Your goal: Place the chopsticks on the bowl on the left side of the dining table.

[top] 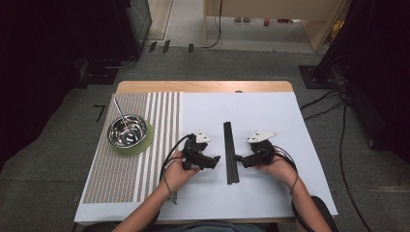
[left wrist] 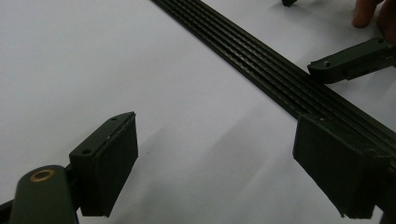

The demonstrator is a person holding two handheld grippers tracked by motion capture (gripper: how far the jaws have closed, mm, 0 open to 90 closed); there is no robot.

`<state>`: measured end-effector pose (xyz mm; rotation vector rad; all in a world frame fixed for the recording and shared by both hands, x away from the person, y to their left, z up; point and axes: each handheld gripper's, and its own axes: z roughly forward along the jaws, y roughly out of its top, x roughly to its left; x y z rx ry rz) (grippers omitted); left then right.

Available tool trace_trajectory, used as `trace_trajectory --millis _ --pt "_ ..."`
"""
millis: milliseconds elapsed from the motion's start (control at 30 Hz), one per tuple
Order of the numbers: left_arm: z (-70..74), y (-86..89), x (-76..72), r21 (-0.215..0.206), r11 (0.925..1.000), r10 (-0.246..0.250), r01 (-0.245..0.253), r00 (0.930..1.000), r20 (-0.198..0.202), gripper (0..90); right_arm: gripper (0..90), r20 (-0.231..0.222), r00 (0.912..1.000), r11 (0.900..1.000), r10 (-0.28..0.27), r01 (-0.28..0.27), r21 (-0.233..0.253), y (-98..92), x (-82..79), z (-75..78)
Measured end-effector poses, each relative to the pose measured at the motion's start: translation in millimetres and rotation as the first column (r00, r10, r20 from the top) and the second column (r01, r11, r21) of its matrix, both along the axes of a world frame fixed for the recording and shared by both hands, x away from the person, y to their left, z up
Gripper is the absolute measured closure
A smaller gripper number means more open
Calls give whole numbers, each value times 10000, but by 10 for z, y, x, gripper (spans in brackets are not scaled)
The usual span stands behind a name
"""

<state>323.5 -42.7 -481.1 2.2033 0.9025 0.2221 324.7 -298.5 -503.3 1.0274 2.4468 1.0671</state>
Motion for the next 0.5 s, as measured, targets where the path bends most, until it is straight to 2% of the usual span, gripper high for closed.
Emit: trace_trajectory --millis 500 --pt "-34 -152 -53 -21 9999 -129 129 9999 -10 143 109 5 10000 10000 7 -7 -12 -1 1 0"
